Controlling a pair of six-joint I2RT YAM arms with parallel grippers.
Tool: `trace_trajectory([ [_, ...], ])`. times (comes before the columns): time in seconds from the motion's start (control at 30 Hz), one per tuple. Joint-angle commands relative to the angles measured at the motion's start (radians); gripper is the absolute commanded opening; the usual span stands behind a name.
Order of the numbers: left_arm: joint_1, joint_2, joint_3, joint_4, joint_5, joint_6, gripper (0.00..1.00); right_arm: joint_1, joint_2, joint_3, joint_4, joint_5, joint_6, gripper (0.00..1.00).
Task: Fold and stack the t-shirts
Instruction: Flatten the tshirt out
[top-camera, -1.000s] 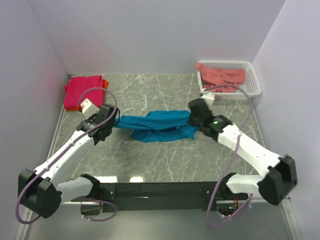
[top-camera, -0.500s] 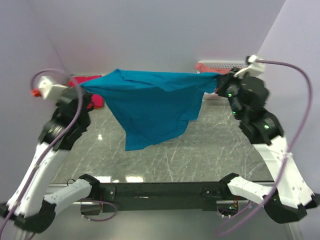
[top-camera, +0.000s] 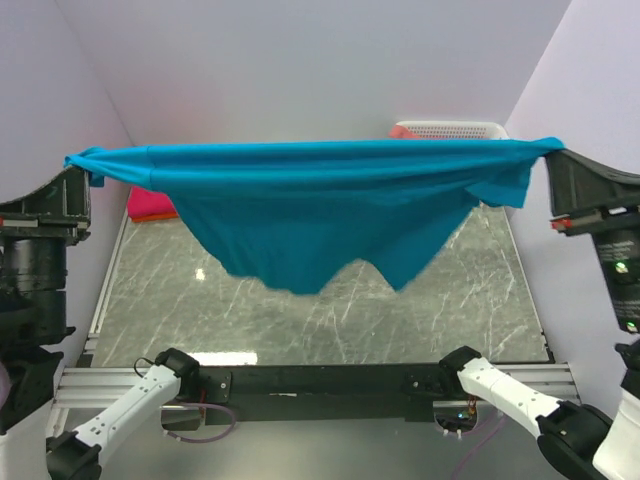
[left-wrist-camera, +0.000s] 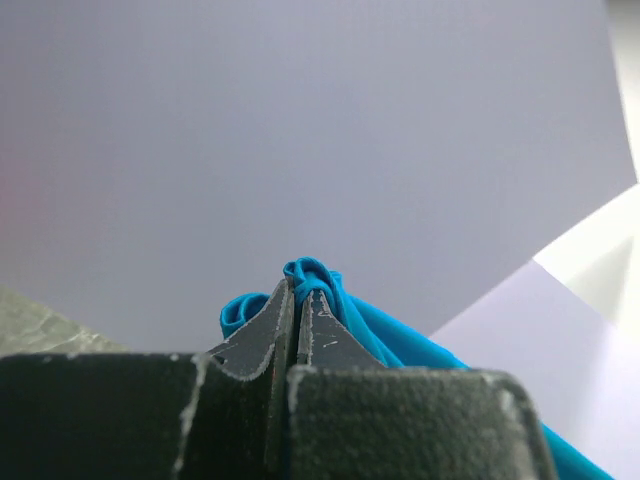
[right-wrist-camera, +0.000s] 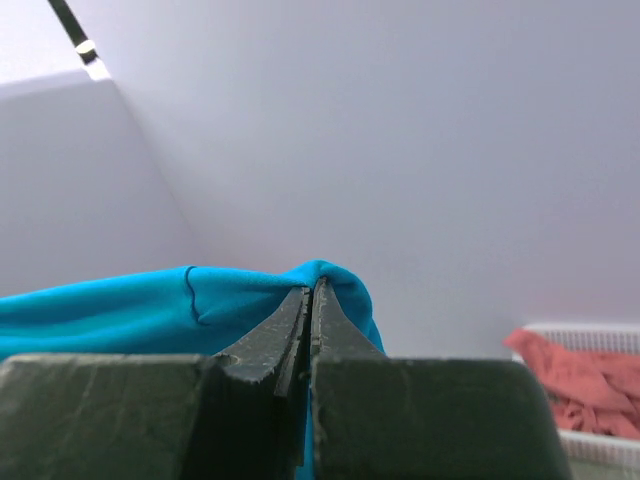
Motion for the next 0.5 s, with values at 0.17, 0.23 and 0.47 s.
trace_trajectory([
  [0.17, 0.005, 0.155, 0.075, -0.05, -0.055, 0.028, 0.01, -0.01, 0.174, 0.046, -0.008, 0.098, -0.054, 0.0],
  [0.23, 0.006, 0.232, 0.049, -0.105, -0.123, -0.007, 0.01, -0.011, 0.231, 0.022, 0.011, 0.132, -0.05, 0.0],
  [0.47, 0.24, 0.575, -0.151, -0.32, -0.003, -0.201, 0.01, -0.137, 0.655, -0.078, 0.089, -0.122, 0.016, 0.0],
])
